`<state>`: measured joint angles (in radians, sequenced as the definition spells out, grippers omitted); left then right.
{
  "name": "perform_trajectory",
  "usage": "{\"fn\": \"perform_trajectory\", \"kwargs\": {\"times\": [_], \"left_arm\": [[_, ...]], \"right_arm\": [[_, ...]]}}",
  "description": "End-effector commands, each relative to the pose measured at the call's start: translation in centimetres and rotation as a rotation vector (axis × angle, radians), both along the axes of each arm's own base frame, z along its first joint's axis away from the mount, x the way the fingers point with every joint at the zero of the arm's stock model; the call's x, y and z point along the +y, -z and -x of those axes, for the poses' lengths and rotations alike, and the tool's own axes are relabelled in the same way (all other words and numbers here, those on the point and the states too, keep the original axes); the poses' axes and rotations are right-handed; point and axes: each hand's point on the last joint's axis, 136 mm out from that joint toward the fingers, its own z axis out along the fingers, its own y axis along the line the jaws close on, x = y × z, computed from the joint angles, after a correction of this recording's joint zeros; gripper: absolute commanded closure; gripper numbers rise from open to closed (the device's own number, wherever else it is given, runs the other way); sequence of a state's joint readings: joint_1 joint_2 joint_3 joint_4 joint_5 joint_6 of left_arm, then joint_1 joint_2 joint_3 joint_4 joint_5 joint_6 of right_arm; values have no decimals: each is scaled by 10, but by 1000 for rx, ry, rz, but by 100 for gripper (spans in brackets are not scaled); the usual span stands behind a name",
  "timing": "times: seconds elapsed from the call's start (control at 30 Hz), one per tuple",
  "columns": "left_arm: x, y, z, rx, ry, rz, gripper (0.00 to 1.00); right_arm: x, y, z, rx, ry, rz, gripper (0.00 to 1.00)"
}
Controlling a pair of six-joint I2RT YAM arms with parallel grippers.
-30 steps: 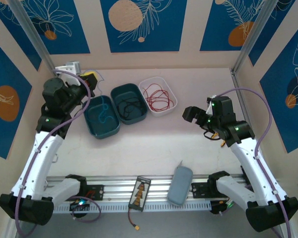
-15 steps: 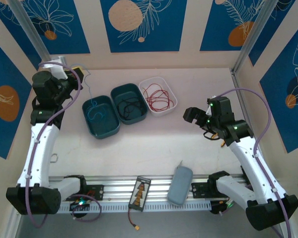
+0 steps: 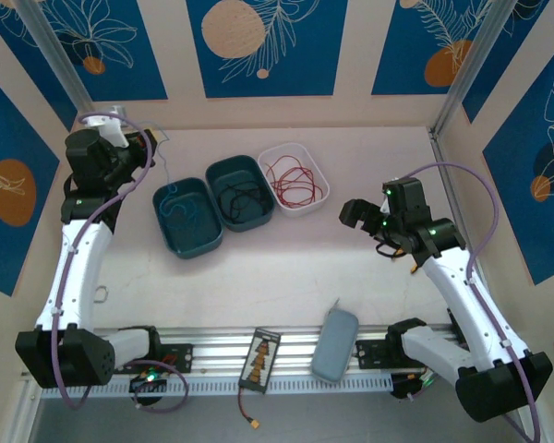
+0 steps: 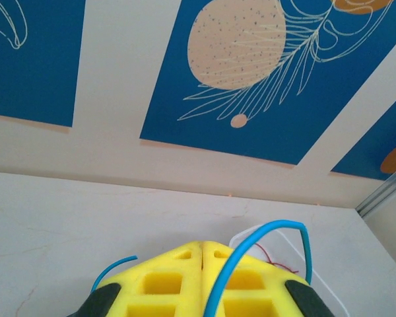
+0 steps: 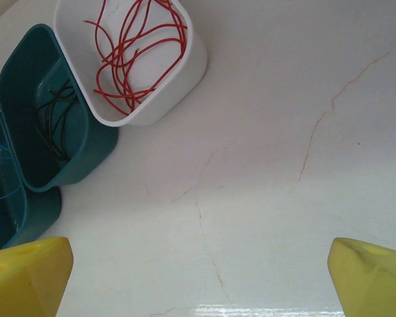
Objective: Untangle the cables
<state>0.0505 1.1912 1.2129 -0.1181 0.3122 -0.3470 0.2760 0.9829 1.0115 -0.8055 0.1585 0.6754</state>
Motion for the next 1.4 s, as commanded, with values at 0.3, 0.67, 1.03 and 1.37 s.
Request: {"fn": "perform_trajectory", "kwargs": {"times": [0.3,0.67,1.03,1.37], "left_arm": [[-1,35,13,71,27,-28,100],[-11,79,36,145,78,-13,100],[-23,114,27,206,123,-1,100],[-43,159,4,328,116,23,100]], "right_arm": [[-1,2,-3,30,29,3,1],[1,3,-2,27,21,-9,1],[5,0,-1,21,12,-26,1],[11,-2,-4,18,-4,-33,1]]}}
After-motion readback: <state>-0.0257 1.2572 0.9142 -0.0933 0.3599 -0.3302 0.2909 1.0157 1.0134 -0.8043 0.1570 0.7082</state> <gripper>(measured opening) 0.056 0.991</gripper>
